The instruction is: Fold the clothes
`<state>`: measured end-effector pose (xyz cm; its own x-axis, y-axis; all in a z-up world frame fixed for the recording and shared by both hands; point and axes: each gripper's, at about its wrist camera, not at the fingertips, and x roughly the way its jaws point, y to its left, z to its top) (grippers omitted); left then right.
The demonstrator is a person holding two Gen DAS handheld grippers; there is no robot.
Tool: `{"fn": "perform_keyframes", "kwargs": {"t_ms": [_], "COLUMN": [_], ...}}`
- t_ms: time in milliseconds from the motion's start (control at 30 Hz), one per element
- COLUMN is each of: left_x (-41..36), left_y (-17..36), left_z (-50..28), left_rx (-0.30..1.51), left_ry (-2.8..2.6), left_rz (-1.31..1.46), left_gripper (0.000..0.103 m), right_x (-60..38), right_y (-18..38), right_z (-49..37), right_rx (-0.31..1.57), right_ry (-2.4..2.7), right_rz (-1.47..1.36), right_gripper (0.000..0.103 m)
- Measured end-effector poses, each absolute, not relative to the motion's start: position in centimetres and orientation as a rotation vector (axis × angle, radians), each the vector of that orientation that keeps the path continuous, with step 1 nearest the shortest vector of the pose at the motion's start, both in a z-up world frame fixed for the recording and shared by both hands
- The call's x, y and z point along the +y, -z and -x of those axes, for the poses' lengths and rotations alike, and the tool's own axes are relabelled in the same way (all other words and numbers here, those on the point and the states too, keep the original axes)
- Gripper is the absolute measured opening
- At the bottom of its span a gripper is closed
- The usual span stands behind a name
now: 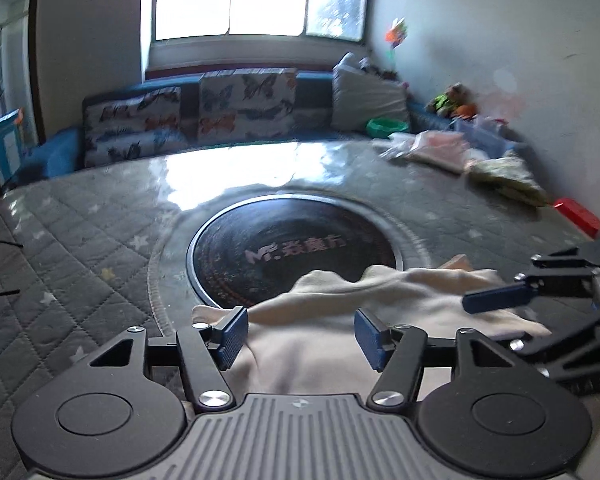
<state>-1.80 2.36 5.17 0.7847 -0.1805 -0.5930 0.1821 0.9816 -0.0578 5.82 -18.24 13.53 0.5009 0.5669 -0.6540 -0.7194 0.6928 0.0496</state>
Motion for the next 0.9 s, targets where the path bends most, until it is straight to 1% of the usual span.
{"fn": "perform_keyframes", "kwargs": {"t_ms": [200, 300, 467, 567, 667, 800, 900], "left_x": [0.6, 0.0, -0.8, -0.4, -0.2, -0.6, -1.2], "left_y": [-4.3, -3.1, -1.3, -1.2, -1.9, -2.4, -1.8], "left_z": [4.9, 4.9, 4.8, 5.1, 5.4, 6.0, 5.8], "left_rx": [0.638, 0.665, 0.670, 0.666, 0.649, 0.625, 0.645], "left_ry": [0.244, 0.238, 0.212, 0.214, 0.213, 0.240, 0.245], "left_rz": [-0.068, -0.085, -0.151, -0.140, -0.126, -0.125, -0.147], "left_gripper": [0.064, 0.064, 0.064, 0.064, 0.064, 0.066, 0.066], "right_x": [-18.7, -18.5, -18.2, -18.7, -19.6, -20.6, -20.7], "right_y": [-13.0, -11.9, -11.0, -12.1, -12.8, -12.0, -11.3], "right_z": [-3.6, -3.1, -2.2, -2.1, -1.9, -2.1, -2.1], "right_rx": [0.676, 0.695, 0.655, 0.644, 0.645, 0.697, 0.709], "right_ry": [-0.786, -0.773, -0.771, -0.773, -0.760, -0.730, -0.719], "right_rz": [0.294, 0.316, 0.387, 0.372, 0.351, 0.345, 0.352], "right_gripper": [0.046, 0.045, 0.047, 0.046, 0.044, 0.040, 0.040]}}
